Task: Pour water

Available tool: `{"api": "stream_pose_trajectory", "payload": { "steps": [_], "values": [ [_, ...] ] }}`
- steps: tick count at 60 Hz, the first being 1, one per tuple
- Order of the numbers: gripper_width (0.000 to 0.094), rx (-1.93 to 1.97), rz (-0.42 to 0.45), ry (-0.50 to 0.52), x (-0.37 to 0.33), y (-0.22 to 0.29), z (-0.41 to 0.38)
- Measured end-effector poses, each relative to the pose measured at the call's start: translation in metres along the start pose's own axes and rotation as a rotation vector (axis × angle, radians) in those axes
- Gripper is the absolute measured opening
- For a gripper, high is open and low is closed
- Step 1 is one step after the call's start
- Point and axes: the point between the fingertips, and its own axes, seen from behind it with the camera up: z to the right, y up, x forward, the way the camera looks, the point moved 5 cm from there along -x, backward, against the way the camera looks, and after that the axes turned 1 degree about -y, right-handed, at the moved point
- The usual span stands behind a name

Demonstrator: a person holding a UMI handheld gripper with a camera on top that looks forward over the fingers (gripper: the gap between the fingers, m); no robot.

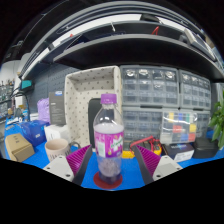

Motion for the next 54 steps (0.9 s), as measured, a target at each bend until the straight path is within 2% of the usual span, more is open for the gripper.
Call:
{"api": "stream_pose_trajectory", "payload": {
  "steps": [8, 23, 35, 54],
  "values": [
    [0.0863, 0.032, -0.057, -0.016, -0.050, -0.022, 0.007],
    [0.0863, 0.082, -0.098, -0.186, -0.136, -0.038, 0.046],
    [0.0854, 0.079, -0.077, -0.323, -0.187, -0.029, 0.082],
    [0.0854, 0.068, -0.079, -0.423, -0.234, -0.017, 0.119]
  ]
}}
